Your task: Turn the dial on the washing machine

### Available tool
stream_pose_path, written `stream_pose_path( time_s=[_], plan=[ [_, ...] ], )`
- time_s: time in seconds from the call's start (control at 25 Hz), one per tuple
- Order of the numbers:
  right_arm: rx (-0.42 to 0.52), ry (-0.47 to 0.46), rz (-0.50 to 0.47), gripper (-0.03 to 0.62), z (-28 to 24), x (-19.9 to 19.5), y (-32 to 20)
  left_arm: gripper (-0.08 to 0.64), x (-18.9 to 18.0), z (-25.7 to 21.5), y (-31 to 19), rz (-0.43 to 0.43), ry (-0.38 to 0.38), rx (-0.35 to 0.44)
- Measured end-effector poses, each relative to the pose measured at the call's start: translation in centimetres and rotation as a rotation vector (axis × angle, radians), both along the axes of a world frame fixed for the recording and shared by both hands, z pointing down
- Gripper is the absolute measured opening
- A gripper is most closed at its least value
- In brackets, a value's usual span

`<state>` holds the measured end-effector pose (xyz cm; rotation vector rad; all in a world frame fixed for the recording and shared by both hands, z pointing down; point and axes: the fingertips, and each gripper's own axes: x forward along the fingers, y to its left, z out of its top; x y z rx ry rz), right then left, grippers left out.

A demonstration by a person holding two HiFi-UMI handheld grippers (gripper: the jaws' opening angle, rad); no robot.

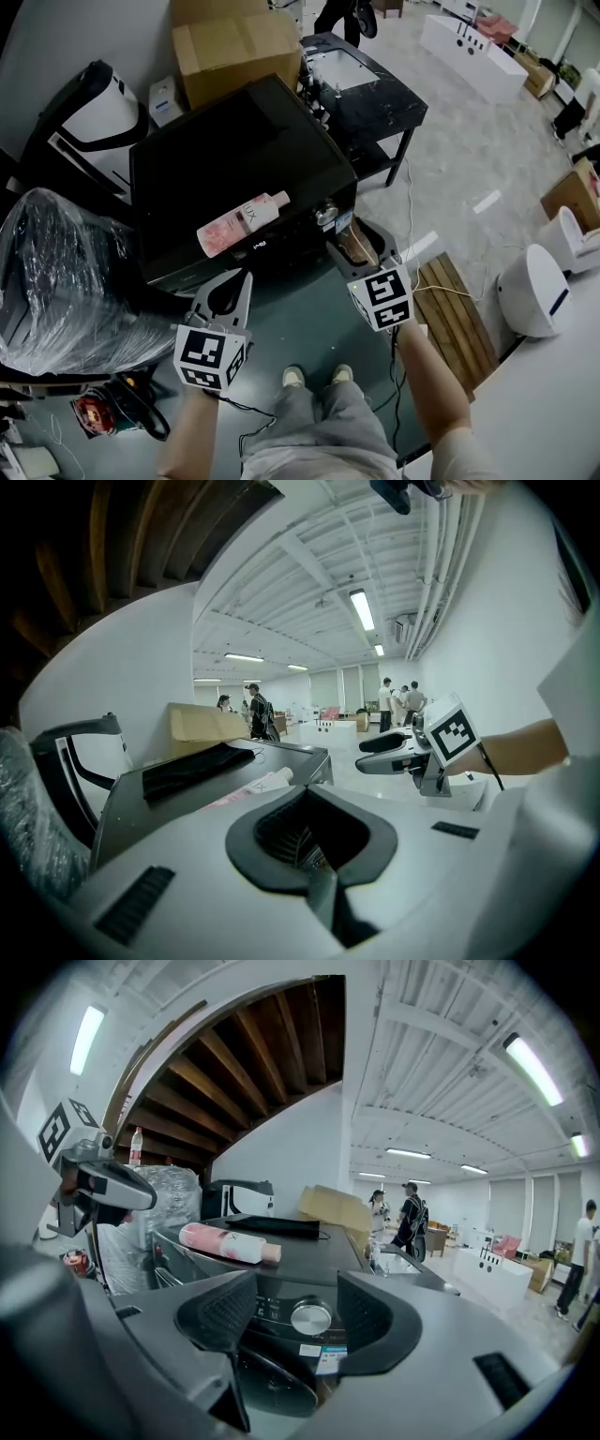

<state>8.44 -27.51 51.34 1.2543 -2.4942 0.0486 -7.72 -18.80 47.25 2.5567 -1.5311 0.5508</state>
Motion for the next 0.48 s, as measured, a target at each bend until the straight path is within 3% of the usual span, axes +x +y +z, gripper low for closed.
stream_pose_path(
  time_s=[0.16,0.48],
  plan=[
    [0.0,0.024,-0.019,0.293,2.5,-1.1,-1.7,0.018,0.6,1.7,-0.8,0.033,0.086,-0.022],
    [-0.04,0.073,-0.032,0.308,7.3,-1.8,-4.9,0.018,0.9,4.6,-2.5,0.042,0.108,-0.012]
  ],
)
